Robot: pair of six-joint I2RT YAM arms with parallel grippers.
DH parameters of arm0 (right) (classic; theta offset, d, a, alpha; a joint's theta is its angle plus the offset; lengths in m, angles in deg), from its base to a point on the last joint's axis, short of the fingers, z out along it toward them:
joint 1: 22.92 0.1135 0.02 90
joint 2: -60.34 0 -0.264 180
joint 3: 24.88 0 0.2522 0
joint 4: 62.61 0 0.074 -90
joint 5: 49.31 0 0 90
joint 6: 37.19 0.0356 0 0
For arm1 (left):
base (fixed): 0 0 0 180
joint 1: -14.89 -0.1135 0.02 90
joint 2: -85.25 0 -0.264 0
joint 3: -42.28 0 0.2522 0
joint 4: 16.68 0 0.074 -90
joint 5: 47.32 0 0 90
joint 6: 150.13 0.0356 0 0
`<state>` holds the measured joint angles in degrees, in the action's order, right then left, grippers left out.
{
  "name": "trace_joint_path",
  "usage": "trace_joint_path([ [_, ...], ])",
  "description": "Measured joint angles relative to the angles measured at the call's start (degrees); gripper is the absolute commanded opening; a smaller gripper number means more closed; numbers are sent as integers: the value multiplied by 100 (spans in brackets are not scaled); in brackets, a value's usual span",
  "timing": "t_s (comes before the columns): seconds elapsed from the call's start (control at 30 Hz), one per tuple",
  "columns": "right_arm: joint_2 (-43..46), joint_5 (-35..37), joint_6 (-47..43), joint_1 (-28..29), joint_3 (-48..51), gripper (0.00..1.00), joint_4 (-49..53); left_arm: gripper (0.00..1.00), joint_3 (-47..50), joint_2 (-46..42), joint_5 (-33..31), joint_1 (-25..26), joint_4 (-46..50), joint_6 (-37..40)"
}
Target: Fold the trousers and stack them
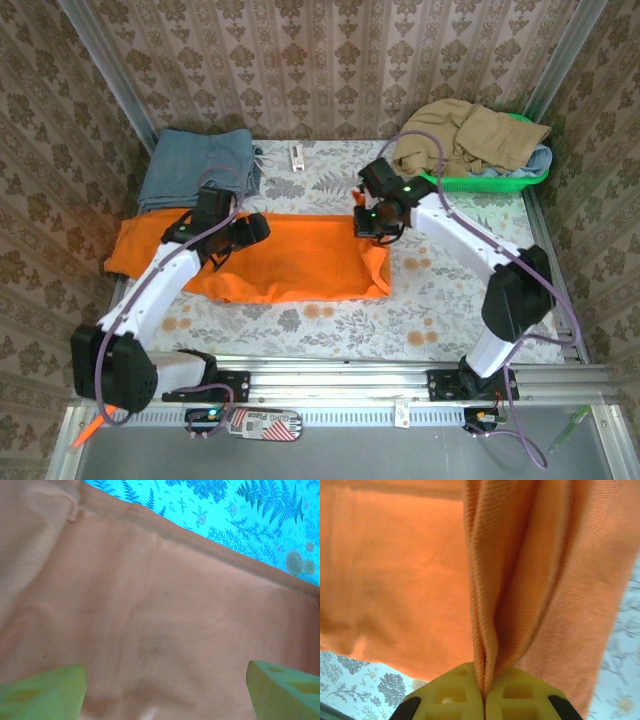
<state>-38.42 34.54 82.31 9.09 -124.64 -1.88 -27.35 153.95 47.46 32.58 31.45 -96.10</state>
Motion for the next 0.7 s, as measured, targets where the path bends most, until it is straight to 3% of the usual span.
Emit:
trace_joint_path([
  [0.33, -1491, 17, 446, 754, -1423, 0, -33, 83, 269, -560, 162, -588, 511, 2],
  [0.7, -2011, -79, 728, 1071, -2566, 0, 4, 83, 302, -761, 297, -876, 704, 20],
])
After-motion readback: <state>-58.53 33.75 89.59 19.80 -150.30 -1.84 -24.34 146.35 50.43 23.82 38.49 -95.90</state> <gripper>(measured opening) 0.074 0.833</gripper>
